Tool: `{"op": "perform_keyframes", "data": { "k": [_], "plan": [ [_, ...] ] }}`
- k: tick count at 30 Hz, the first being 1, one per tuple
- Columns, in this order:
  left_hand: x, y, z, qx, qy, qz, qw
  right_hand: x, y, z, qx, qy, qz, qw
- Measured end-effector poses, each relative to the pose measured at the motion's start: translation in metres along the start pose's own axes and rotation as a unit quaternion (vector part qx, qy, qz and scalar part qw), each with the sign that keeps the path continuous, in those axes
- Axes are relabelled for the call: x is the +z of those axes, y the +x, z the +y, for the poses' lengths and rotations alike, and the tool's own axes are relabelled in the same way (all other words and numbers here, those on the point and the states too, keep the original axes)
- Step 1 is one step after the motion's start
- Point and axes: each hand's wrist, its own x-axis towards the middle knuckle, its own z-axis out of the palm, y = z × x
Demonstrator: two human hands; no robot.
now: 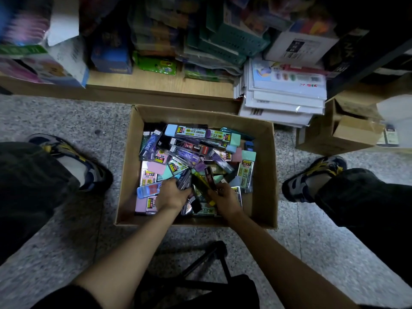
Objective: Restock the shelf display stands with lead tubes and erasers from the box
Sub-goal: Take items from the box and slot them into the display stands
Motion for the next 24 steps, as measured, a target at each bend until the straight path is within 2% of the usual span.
{"op": "perform_keyframes", "data": {
  "k": [5, 9, 13, 19, 24],
  "plan": [
    [-0.002, -0.002, 0.0, 0.011, 0.01, 0.012, 1.0, -0.025, -0.007, -0.006, -0.031, -0.045, -0.003, 0.999],
    [0.0, -0.006, -0.001, 0.013, 0.155, 0.026, 0.987, -0.045, -0.014, -0.013, -0.053, -0.047, 0.028, 0.997],
    [0.005, -0.009, 0.008, 0.012, 0.174, 0.037, 0.984, -0.063, -0.019, -0.012, -0.066, -0.039, 0.057, 0.995],
    [0.01, -0.012, 0.015, -0.027, 0.21, -0.006, 0.977, -0.077, -0.023, -0.006, -0.073, -0.016, 0.097, 0.993],
    [0.01, -0.012, 0.011, -0.038, 0.183, -0.047, 0.981, -0.072, -0.023, -0.007, -0.07, -0.006, 0.079, 0.994]
  ]
}}
